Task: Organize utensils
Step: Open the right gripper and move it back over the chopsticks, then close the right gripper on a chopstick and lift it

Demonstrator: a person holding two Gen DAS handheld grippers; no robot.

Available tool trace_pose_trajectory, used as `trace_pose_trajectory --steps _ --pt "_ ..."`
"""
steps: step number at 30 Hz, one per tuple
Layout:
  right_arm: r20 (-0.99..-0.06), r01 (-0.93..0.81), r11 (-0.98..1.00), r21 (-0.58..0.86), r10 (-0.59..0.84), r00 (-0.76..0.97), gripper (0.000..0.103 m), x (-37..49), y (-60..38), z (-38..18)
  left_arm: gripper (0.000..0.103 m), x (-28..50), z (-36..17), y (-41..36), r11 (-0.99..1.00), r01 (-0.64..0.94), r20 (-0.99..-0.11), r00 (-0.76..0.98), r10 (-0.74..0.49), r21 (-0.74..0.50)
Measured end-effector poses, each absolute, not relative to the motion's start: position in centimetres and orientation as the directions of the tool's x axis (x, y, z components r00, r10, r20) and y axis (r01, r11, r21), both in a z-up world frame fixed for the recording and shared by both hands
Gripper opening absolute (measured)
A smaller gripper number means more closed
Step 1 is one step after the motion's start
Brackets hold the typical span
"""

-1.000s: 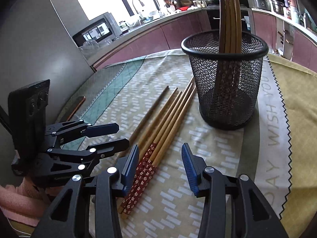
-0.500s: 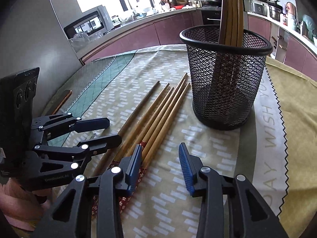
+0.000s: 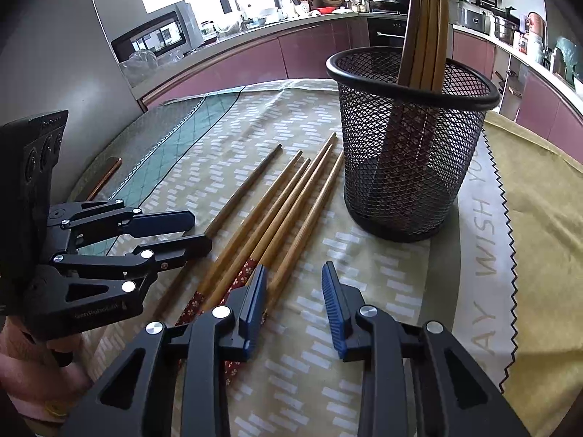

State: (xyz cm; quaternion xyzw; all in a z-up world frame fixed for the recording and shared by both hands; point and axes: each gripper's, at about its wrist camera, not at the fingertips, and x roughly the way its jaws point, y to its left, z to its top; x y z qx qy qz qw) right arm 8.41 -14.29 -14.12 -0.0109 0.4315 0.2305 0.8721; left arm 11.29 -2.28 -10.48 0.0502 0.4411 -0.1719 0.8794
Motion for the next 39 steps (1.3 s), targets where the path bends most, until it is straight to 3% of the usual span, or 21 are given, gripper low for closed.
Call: trace_pose_trajectory --steps 5,9,12,17,26,39 --pt "-0.753 -0.403 0.898 0.175 0.386 0.533 0.029 9.1 -13.9 -14.3 0.030 11.7 -10.5 -2.5 0.937 0.344 -0.794 0.553 -0.254 -0.060" --pt "-0.745 -0.384 0.904 0.188 0.385 0.544 0.019 9.5 -14.0 -14.4 0.027 11.9 -10.5 -2.8 0.939 0.340 -0.793 0.557 -0.249 -0.056" --pt "-0.739 -0.368 0.902 0.224 0.404 0.539 0.011 9.7 -14.6 -14.5 0.019 12.1 -10.5 -2.7 0.940 0.334 -0.791 0.553 -0.261 -0.077" --pt "-0.726 -0.338 0.896 0.289 0.435 0.533 0.006 9.7 -15.8 -14.6 0.011 11.9 -10.5 -2.6 0.937 0.333 -0.787 0.548 -0.283 -0.105" --pt "-0.681 -0.384 0.859 0.338 0.505 0.530 0.006 8.4 -17.0 -13.4 0.008 10.9 -9.5 -1.7 0.935 0.330 -0.758 0.574 -0.310 -0.132" --pt "-0.740 -0.456 0.845 0.281 0.493 0.458 0.009 8.8 -14.9 -14.0 0.009 10.6 -10.3 -2.1 0.918 0.378 -0.783 0.534 -0.319 -0.116"
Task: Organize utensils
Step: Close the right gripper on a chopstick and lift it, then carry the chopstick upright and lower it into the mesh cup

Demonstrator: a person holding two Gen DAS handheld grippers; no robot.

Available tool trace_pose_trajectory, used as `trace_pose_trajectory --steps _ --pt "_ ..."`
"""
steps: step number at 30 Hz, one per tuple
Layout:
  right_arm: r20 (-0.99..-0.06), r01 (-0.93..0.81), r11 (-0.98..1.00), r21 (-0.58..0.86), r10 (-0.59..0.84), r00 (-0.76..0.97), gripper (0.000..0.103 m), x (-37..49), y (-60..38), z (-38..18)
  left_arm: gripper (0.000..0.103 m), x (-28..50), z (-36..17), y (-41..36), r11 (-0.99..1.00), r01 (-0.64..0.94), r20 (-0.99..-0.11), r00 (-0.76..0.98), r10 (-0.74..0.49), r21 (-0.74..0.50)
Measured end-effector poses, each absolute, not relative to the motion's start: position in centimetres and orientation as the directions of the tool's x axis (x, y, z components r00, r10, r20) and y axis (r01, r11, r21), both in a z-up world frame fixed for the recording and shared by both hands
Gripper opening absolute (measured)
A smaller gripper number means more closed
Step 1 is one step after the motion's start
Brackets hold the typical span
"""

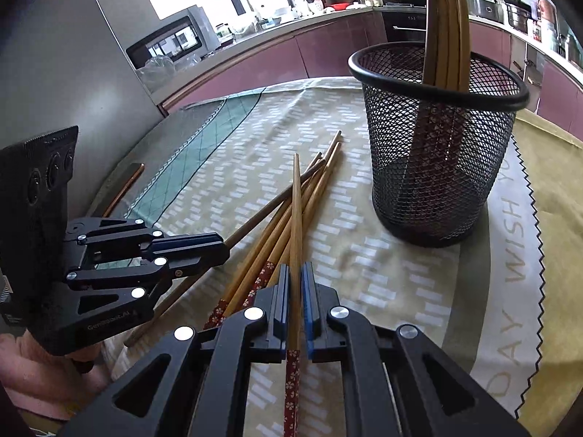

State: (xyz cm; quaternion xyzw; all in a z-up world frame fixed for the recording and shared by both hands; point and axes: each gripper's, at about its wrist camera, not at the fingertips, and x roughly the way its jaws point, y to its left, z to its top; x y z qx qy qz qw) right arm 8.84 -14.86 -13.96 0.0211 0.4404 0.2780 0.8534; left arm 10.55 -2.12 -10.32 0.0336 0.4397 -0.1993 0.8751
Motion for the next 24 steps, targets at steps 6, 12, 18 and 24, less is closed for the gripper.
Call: trace_pose_trajectory --steps 6,12,18,24 --pt "-0.745 -0.462 0.843 0.274 0.490 0.452 0.009 9.5 -14.5 -14.2 0.018 11.5 -10.7 -2.6 0.913 0.394 -0.792 0.523 -0.314 -0.102" --pt "-0.717 -0.464 0.841 0.279 0.504 0.482 0.006 9.2 -15.1 -13.4 0.008 11.7 -10.4 -2.9 0.917 0.383 -0.791 0.525 -0.314 -0.110" --pt "-0.663 -0.474 0.833 0.284 0.528 0.531 0.006 8.1 -16.5 -11.1 0.008 11.0 -7.9 -2.5 0.904 0.405 -0.748 0.556 -0.361 -0.136" --pt "-0.599 -0.467 0.828 0.310 0.552 0.581 0.006 7.3 -18.3 -8.8 0.008 10.3 -4.7 -1.7 0.879 0.439 -0.688 0.581 -0.434 -0.184"
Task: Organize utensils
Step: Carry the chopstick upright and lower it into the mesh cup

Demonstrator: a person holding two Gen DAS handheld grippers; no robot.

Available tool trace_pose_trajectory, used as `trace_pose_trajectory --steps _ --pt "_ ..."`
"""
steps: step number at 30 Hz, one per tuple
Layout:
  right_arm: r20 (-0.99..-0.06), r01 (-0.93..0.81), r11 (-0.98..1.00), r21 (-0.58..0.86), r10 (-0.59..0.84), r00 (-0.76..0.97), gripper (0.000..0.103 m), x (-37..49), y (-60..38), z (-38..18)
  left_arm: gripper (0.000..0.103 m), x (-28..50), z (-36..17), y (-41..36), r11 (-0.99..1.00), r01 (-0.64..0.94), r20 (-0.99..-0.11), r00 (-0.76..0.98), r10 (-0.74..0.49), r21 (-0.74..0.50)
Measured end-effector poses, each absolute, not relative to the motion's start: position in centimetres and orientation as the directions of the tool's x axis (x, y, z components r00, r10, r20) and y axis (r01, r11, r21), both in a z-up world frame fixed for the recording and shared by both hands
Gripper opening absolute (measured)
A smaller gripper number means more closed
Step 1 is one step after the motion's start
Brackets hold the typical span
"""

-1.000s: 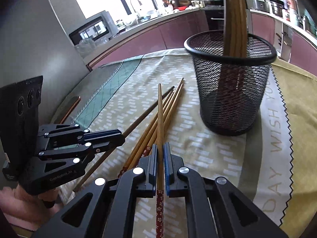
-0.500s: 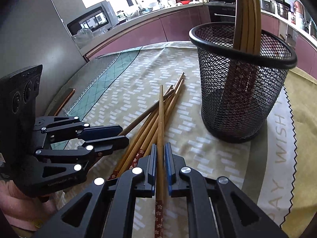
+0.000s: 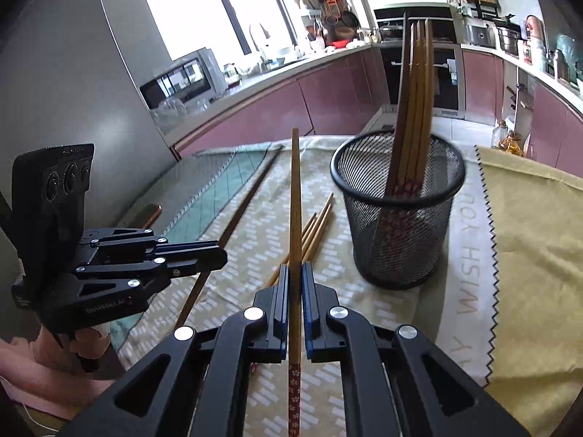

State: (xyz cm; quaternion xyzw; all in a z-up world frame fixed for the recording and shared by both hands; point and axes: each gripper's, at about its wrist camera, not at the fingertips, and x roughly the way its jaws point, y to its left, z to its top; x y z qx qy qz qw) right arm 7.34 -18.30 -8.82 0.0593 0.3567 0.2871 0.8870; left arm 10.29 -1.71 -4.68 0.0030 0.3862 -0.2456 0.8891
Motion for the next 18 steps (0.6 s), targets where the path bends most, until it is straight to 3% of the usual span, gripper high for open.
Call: trace_pose_trajectory --steps 18 --pt "-0.447 -0.454 0.836 0.308 0.548 0.707 0.006 6.8 -22.4 -2.7 0.008 9.5 3.8 -1.4 0.817 0.520 -0.498 0.655 -0.568 -0.249"
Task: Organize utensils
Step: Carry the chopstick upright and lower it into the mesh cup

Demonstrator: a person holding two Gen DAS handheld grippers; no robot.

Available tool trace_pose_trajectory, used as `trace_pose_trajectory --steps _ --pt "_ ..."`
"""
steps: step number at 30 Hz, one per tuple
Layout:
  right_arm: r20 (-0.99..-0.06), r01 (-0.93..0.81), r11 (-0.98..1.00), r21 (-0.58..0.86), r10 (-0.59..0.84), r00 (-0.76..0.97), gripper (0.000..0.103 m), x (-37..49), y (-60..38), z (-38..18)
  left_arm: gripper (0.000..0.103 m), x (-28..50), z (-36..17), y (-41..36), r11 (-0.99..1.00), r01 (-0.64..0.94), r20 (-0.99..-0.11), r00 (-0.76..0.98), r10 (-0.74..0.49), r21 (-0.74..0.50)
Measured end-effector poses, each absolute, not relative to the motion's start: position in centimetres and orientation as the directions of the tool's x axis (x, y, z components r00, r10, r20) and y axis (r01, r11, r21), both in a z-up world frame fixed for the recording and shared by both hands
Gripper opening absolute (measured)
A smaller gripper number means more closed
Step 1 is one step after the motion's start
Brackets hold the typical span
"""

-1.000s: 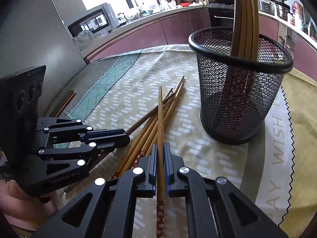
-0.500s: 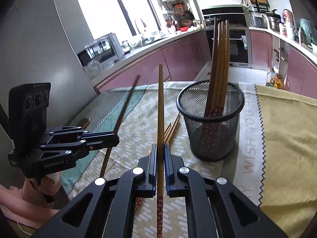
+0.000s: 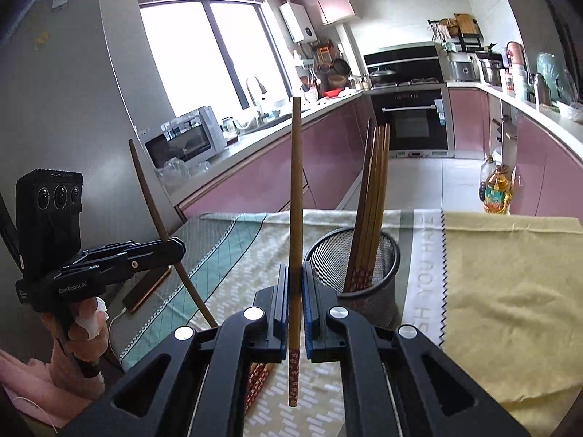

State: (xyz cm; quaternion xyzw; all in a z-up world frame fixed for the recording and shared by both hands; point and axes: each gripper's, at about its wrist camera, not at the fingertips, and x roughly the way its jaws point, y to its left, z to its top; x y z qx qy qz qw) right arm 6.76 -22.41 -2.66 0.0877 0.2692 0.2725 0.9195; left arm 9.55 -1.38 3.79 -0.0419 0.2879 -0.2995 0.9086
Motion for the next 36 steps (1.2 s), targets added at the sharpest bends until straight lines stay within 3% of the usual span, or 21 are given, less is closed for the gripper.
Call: trace_pose_trajectory --steps 21,28,36 --pt "-0.340 -0.409 0.868 0.281 0.488 0.804 0.006 12.2 -24.5 1.9 0.008 14.9 9.3 -5.1 0.830 0.508 -0.378 0.739 -0.557 -0.230" --pt "-0.382 -0.379 0.879 0.290 0.469 0.796 0.006 14.0 -24.1 0.1 0.007 15.9 7.6 -6.9 0.847 0.498 -0.442 0.728 -0.524 -0.186" --pt "-0.515 -0.368 0.885 0.286 0.466 0.720 0.006 15.6 -23.2 -2.7 0.008 17.1 4.1 -9.1 0.823 0.553 -0.578 0.632 -0.516 -0.130"
